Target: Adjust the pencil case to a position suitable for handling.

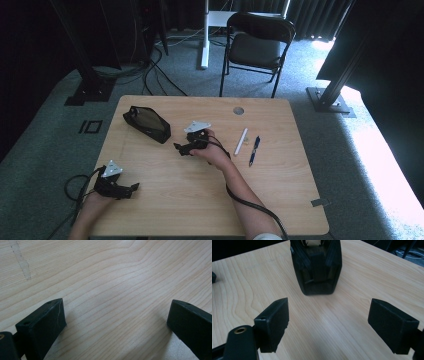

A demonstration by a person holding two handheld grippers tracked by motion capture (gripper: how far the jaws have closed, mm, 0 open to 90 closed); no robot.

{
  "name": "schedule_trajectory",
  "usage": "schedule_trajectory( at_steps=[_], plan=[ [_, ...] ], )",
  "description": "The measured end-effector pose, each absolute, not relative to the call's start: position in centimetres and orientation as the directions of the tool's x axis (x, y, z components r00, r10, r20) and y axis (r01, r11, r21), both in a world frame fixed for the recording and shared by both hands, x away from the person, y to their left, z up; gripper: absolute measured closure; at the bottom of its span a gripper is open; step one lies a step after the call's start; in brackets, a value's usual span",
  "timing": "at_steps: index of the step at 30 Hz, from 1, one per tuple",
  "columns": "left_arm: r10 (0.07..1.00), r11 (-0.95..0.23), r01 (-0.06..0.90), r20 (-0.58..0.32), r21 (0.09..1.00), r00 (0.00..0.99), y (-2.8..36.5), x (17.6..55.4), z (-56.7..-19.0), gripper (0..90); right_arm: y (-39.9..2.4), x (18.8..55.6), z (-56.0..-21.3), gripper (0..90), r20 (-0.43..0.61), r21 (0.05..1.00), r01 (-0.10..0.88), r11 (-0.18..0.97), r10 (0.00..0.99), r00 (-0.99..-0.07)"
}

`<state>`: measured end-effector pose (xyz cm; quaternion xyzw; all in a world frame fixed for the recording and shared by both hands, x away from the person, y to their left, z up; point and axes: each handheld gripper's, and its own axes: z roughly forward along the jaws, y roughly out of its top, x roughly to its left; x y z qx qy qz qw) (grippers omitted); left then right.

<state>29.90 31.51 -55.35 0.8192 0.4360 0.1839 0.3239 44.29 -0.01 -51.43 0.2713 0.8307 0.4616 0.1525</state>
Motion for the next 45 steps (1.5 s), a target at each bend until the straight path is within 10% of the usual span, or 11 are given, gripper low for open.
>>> schedule_trajectory(
  at_steps=[27, 39, 45],
  plan=[
    [0.834, -0.408, 0.595, 0.019, 0.693, 0.551, 31.5, 29.9, -55.4, 2.2, 5.0, 46.6, -51.4, 37.2, 0.006, 0.873, 0.293, 0.39, 0.592, -0.806],
    [0.833, -0.412, 0.595, 0.021, 0.69, 0.553, 31.5, 29.9, -55.3, 2.1, 6.2, 47.2, -50.9, 70.0, -0.023, 0.848, 0.293, 0.441, 0.583, -0.812],
    [0.834, -0.41, 0.594, 0.019, 0.692, 0.552, 31.5, 29.9, -55.4, 2.1, 5.6, 46.6, -50.6, 72.7, -0.001, 0.837, 0.317, 0.445, 0.581, -0.814]
  ],
)
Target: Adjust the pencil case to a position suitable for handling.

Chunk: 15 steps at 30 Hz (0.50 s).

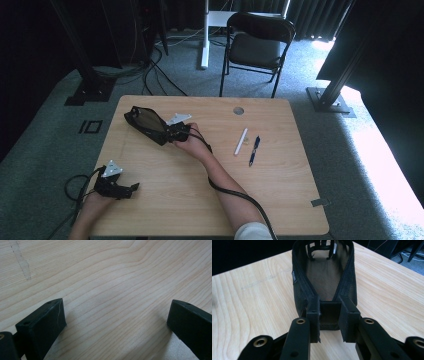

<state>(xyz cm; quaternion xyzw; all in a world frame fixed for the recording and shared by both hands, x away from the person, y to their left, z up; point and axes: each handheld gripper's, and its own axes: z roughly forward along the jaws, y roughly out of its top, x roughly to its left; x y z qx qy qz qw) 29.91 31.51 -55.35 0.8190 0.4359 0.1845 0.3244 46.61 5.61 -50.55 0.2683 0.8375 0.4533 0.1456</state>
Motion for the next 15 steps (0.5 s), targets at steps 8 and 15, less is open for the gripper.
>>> schedule_trajectory(
  at_steps=[8, 15],
  plan=[
    [0.834, -0.41, 0.594, 0.019, 0.692, 0.552, 31.5, 29.9, -55.4, 2.1, 4.3, 45.8, -50.5, 72.8, 0.016, 0.839, 0.335, 0.429, 0.596, -0.803],
    [0.834, -0.409, 0.595, 0.018, 0.692, 0.552, 31.5, 29.9, -55.4, 2.1, 2.5, 44.6, -50.4, 72.8, 0.024, 0.839, 0.341, 0.423, 0.598, -0.801]
  ],
)
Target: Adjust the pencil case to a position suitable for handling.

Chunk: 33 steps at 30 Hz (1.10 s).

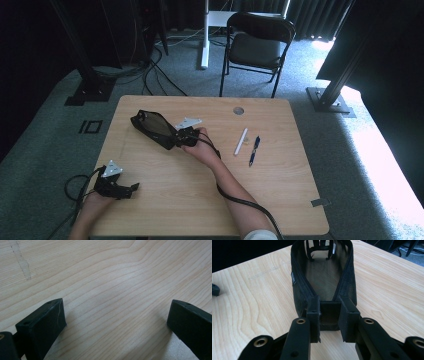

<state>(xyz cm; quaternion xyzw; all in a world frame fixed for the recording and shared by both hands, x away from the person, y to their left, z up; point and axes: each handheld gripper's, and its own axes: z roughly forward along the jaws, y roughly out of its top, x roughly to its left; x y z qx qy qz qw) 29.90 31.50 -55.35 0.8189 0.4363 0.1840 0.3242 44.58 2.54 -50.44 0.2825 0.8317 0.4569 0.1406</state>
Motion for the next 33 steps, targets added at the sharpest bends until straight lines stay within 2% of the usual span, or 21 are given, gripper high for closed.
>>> schedule_trajectory(
  at_steps=[17, 33],
  plan=[
    [0.836, -0.407, 0.596, 0.019, 0.692, 0.548, 31.5, 29.8, -55.4, 2.1, -1.4, 41.1, -50.5, 72.9, -0.013, 0.83, 0.307, 0.465, 0.567, -0.824],
    [0.836, -0.406, 0.597, 0.019, 0.692, 0.548, 31.5, 29.8, -55.4, 2.1, -6.1, 37.8, -50.1, 72.9, -0.007, 0.831, 0.305, 0.465, 0.556, -0.831]
  ],
)
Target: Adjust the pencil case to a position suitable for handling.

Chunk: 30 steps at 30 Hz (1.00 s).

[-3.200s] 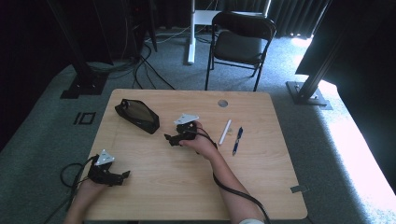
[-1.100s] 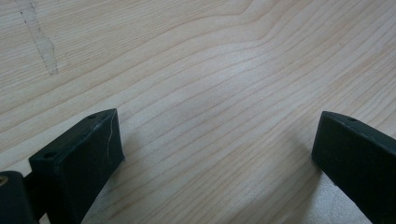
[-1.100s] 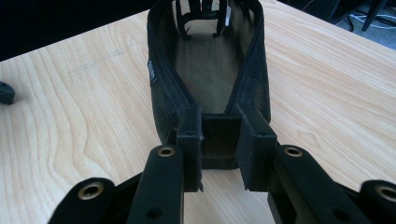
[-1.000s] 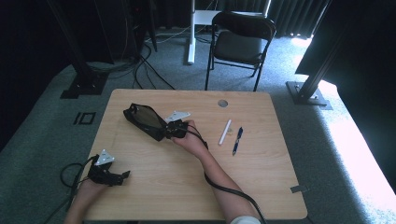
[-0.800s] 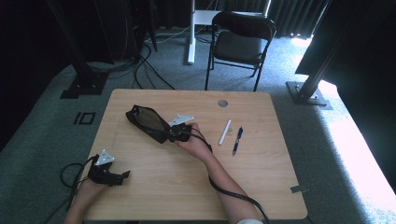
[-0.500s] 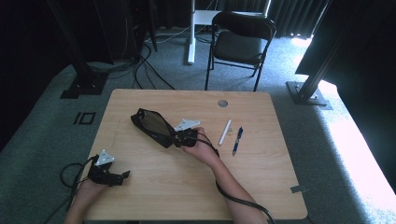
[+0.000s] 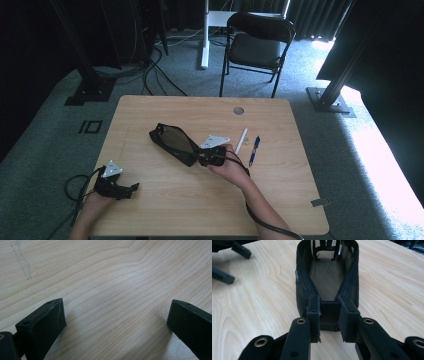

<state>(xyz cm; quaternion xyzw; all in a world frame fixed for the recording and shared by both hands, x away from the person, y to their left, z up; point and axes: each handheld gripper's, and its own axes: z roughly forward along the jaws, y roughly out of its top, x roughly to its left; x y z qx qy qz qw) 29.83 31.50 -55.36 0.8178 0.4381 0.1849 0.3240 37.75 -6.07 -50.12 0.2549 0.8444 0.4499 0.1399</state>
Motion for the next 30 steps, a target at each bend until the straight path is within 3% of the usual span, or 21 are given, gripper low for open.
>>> schedule_trajectory(
  at_steps=[30],
  plan=[
    [0.836, -0.406, 0.597, 0.019, 0.692, 0.548, 31.5, 29.8, -55.4, 2.1, -16.8, 31.7, -51.4, 72.9, 0.096, 0.823, 0.416, 0.387, 0.627, -0.773]
  ],
)
